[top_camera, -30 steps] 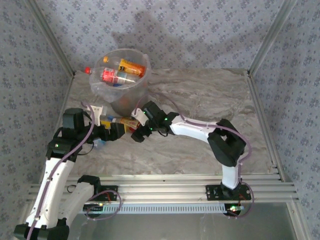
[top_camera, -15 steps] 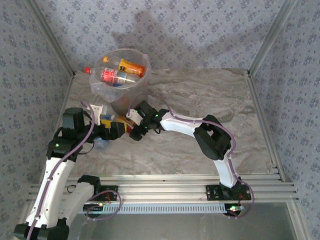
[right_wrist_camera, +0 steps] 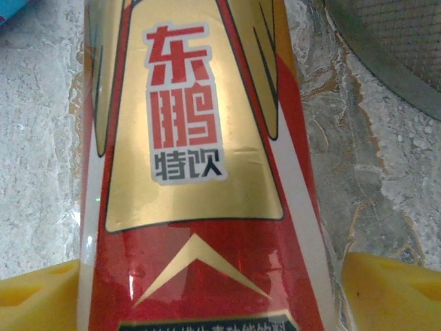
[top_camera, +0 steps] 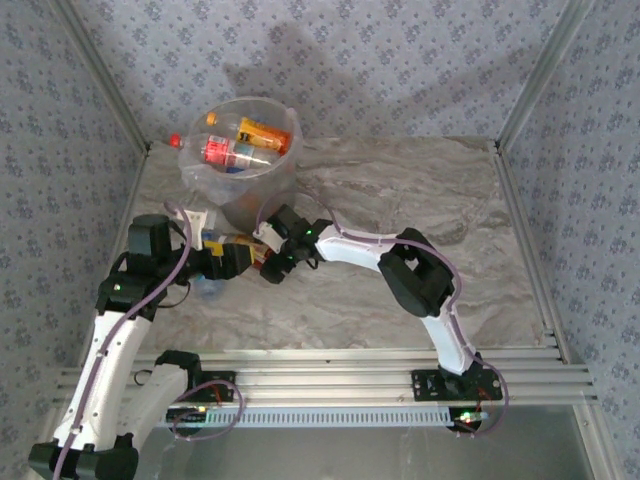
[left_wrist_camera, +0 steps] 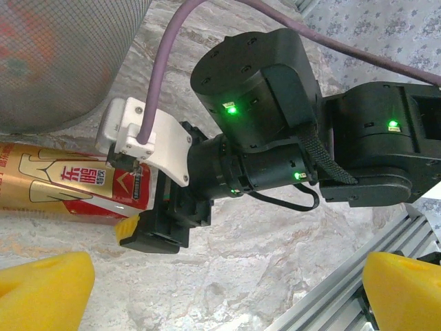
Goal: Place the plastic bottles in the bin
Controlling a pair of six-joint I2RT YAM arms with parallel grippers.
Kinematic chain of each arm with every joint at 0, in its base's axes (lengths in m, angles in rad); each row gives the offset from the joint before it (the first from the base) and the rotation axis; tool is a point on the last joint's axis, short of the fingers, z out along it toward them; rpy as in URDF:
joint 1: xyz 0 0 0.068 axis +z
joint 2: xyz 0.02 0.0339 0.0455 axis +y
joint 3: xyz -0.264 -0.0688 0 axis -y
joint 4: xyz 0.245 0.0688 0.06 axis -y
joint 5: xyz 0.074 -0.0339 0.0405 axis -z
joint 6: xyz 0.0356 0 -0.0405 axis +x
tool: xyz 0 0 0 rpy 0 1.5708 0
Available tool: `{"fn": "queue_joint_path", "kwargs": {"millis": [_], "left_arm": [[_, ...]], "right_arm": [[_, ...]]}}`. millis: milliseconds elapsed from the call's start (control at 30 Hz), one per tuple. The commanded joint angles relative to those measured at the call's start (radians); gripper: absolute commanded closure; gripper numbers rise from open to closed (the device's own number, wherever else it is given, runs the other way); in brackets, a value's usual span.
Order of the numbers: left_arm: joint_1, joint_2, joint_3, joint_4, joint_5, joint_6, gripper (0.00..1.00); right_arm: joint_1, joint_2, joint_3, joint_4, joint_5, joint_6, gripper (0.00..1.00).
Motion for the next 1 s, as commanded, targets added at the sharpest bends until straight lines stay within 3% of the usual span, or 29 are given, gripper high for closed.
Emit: {"fn": "queue_joint_path", "kwargs": {"millis": [0,267,467,967], "left_arm": [[0.001,-0.003,-0.006,0.019,0.021,-0.012,0.00],[0.000,-0.008,-0.020,0.077,0.017,-0.062,0.00],[-0.001,-0.013,-0.031,0.105,0.022,-0.104,0.00],[-0.097,0.020,-0.145,0.298,-0.059,-0.354,0.01]], "right_arm": [[-0.001,0.023,0.047,-0.003,-0.036,0.026,0.10],[-0.004,0.032,0.059,-0.023,-0.077,0.014,0.28],[-0.011,-0.040,-0.037,0.005,-0.072,0.033,0.38],[-0.035,-0.571,-0.529,0.142,0.032,0.251,0.40]]}}
